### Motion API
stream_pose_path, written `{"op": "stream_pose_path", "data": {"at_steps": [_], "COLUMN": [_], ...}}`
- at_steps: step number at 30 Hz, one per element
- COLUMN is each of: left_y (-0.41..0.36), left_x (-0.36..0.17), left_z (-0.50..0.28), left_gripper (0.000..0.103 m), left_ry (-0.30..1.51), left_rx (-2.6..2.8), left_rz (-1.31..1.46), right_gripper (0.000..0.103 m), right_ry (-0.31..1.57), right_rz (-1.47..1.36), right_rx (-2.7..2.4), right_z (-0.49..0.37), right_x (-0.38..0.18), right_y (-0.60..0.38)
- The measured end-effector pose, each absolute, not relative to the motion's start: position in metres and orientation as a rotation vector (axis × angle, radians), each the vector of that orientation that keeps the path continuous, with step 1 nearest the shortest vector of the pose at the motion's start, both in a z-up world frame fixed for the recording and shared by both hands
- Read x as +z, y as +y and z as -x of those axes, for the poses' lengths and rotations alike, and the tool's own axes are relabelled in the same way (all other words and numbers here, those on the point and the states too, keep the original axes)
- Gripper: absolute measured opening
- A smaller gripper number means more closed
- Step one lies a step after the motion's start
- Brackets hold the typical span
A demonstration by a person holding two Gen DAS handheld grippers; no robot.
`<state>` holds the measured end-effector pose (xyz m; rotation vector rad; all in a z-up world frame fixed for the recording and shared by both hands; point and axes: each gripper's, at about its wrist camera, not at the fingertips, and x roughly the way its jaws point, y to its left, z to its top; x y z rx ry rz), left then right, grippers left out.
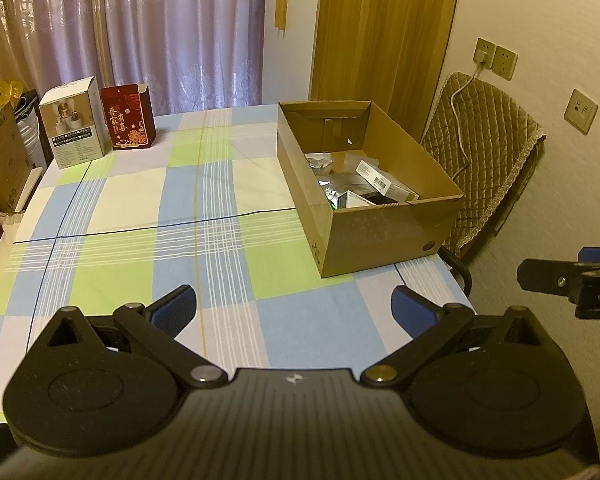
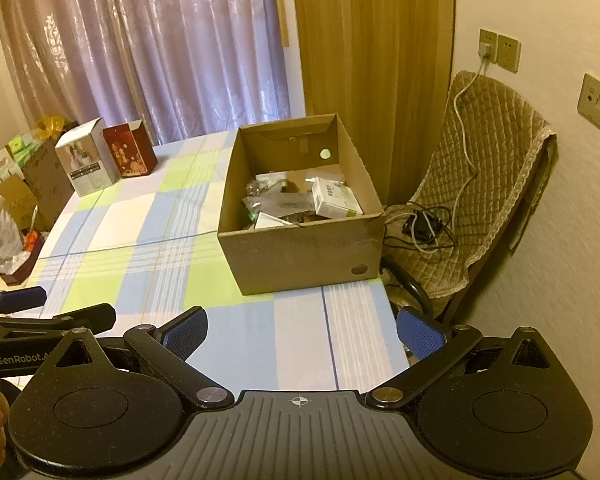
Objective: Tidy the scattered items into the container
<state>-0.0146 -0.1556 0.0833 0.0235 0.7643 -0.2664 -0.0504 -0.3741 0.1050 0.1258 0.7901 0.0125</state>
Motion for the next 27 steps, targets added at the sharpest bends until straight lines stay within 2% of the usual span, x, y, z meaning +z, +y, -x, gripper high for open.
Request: {"op": "stream_pose_path", "data": {"at_steps": [27], "left_y": [-0.1585], "left_x": [0.0816], "left_z": [0.0153], "left_gripper": [0.102], "left_ry": [0.773], "left_rx": [-0.272], "left_rz": [-0.022], "right_gripper": [0.103], "right_ry": [0.798], "right_rz": [-0.13], "right_rx": [0.009], "right_z": [0.0505], "right_x": [0.1037], "right_y": [-0.375]}}
